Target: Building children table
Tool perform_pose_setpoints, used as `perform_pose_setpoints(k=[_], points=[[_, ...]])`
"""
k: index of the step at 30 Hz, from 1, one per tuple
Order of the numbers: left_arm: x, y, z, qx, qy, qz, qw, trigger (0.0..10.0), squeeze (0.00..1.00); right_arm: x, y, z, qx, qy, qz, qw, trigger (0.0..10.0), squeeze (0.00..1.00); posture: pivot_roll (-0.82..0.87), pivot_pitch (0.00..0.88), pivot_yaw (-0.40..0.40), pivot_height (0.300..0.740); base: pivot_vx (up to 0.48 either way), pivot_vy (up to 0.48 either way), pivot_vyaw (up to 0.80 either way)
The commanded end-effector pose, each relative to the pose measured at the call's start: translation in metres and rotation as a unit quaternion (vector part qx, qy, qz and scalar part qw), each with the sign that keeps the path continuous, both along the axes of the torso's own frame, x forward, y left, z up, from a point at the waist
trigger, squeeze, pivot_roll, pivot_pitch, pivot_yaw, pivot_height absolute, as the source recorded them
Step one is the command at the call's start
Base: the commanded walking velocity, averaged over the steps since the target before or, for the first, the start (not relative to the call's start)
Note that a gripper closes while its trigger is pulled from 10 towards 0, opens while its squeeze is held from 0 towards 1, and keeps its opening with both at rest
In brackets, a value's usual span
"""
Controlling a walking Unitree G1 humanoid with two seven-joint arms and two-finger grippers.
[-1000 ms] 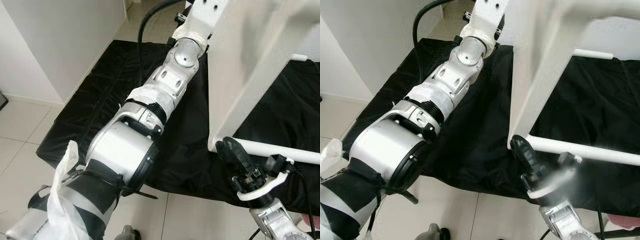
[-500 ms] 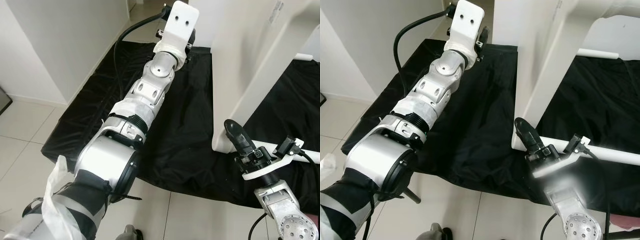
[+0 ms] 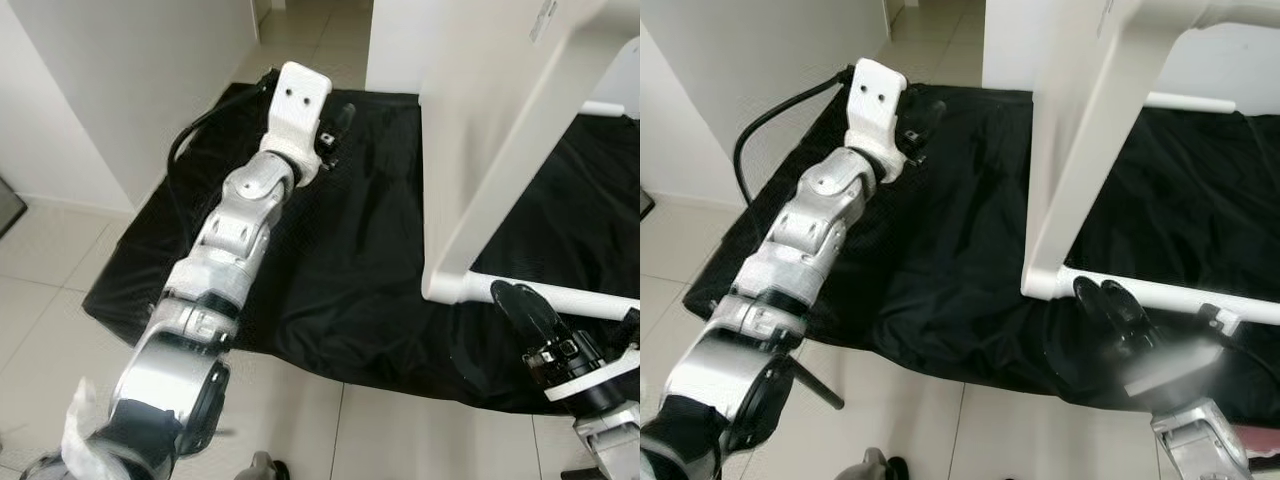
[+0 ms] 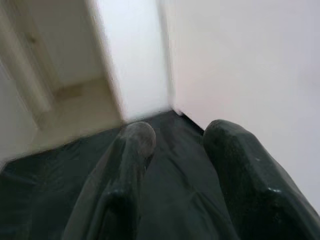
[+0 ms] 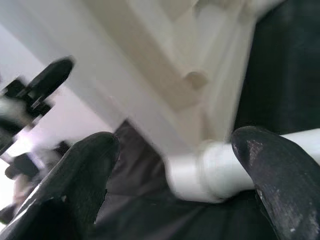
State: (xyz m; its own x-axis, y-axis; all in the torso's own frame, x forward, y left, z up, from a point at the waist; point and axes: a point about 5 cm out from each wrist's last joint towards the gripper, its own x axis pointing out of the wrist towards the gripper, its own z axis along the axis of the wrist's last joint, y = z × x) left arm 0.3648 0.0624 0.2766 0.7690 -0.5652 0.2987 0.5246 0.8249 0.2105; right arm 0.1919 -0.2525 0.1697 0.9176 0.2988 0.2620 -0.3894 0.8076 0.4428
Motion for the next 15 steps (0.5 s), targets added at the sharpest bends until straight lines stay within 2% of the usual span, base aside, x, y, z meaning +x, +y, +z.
perform_pose_setpoints(k=[1, 3, 5, 8, 10, 13, 15], points=[[-0.002, -0.001, -0.001, 0.012, 0.004, -0.016, 1.0, 10.0, 0.0, 0.0, -0.003, 0.0, -0.008, 0.002, -0.01, 1.0, 10.0, 0.0, -0.04, 0.106, 0.087, 0.74, 0.0, 0.0, 0.0], [-0.007, 0.005, -0.008, 0.013, 0.008, -0.021, 1.0, 10.0, 0.0, 0.0, -0.008, 0.001, -0.012, 0.0, -0.031, 0.999, 10.0, 0.0, -0.05, 0.099, 0.087, 0.74, 0.0, 0.0, 0.0], [-0.016, 0.018, -0.022, 0.009, 0.02, -0.015, 1.0, 10.0, 0.0, 0.006, -0.022, 0.004, -0.007, -0.001, -0.096, 0.995, 10.0, 0.0, -0.05, 0.079, 0.083, 0.74, 0.0, 0.0, 0.0], [-0.016, 0.018, -0.022, 0.009, 0.02, -0.015, 1.0, 10.0, 0.0, 0.006, -0.022, 0.004, -0.007, -0.001, -0.096, 0.995, 10.0, 0.0, -0.05, 0.079, 0.083, 0.74, 0.0, 0.0, 0.0], [-0.022, 0.028, -0.031, -0.003, 0.032, -0.004, 0.999, 10.0, 0.0, 0.017, -0.033, 0.008, 0.001, -0.003, -0.164, 0.987, 10.0, 0.0, -0.05, 0.071, 0.084, 0.74, 0.0, 0.0, 0.0], [-0.028, 0.035, -0.041, -0.008, 0.046, 0.004, 0.999, 10.0, 0.0, 0.029, -0.032, 0.015, 0.002, -0.009, -0.206, 0.978, 10.0, 0.0, -0.05, 0.06, 0.081, 0.74, 0.0, 0.0, 0.0], [-0.03, 0.036, -0.042, -0.007, 0.046, 0.003, 0.999, 10.0, 0.0, 0.03, -0.031, 0.016, -0.001, -0.011, -0.211, 0.977, 10.0, 0.0, -0.05, 0.06, 0.081, 0.74, 0.0, 0.0, 0.0]])
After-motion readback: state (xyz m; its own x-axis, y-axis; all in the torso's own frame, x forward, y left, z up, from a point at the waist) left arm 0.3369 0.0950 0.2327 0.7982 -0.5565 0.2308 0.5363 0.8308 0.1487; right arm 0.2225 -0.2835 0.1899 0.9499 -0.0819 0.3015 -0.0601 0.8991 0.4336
